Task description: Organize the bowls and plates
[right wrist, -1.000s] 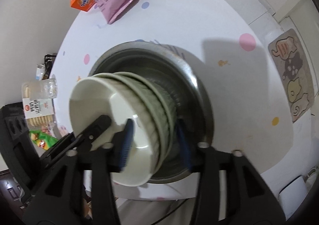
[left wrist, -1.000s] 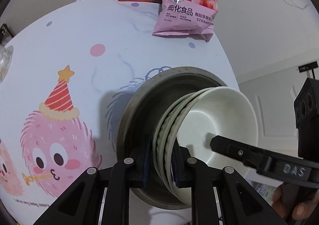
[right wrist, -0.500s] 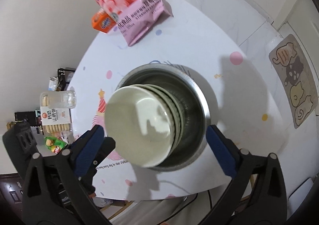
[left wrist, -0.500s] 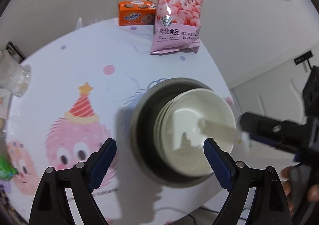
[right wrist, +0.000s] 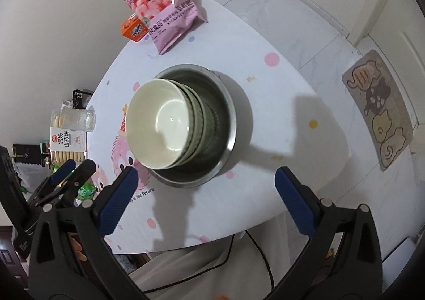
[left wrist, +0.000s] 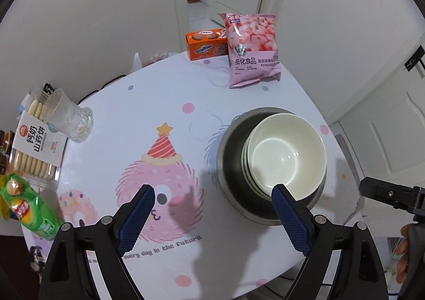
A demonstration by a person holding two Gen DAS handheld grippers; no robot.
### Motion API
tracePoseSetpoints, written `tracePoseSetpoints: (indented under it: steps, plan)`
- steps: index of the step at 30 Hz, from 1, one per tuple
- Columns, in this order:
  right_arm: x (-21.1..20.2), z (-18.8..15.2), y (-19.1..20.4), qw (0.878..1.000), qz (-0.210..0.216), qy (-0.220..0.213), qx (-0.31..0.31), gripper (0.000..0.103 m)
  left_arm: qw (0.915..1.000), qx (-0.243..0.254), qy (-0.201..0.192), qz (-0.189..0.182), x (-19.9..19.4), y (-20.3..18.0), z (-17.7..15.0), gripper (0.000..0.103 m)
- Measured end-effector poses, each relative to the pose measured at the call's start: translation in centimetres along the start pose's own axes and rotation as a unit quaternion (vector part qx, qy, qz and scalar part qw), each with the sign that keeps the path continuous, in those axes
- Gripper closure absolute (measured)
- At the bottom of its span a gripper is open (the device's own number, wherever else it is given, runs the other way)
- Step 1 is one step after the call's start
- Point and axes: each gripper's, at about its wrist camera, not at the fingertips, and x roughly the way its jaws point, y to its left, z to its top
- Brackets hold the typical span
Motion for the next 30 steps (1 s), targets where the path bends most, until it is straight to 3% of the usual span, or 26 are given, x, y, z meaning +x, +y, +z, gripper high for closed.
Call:
tracePoseSetpoints:
  steps: [8,16,19,21,23,25,27,30]
  plan:
    - [0.2,0.5,-2.7,0.998,0.028,-0.015,0.051,0.001,0.9995,-0.014,-0.004,-0.027,0.1,0.9,-1.2,0.012]
    - [3.8,2.6,-6.0,0.994,0.048,0.023,0.092,0.001,0.998,-0.059,0.017,-0.018,3.0,4.1,-2.1,0.012]
    - [5.6,3.4,-6.1,0.995,0.043,0.038,0.081,0.001,0.9953,-0.085,0.034,-0.03,5.6,5.6,-2.0,0.021]
    - [6.5,3.9,-5.8,0.995,0.044,0.047,0.073,0.003,0.9946,-0.089,0.045,-0.03,7.0,6.1,-1.9,0.032]
    - [7.3,4.4,-5.2,0.996,0.036,0.055,0.054,0.008,0.9938,-0.09,0.057,-0.03,8.4,6.5,-1.9,0.05]
    - [8.1,4.8,-4.6,0.997,0.023,0.062,0.036,0.019,0.9926,-0.08,0.074,-0.052,9.7,6.4,-1.8,0.052]
    - [8.7,5.2,-4.6,0.997,0.017,0.066,0.034,0.019,0.9921,-0.061,0.074,-0.08,10.2,5.7,-1.5,0.052]
    - [8.9,5.8,-4.9,0.997,0.024,0.065,0.043,0.02,0.993,-0.033,0.068,-0.091,10.3,4.6,-1.2,0.05]
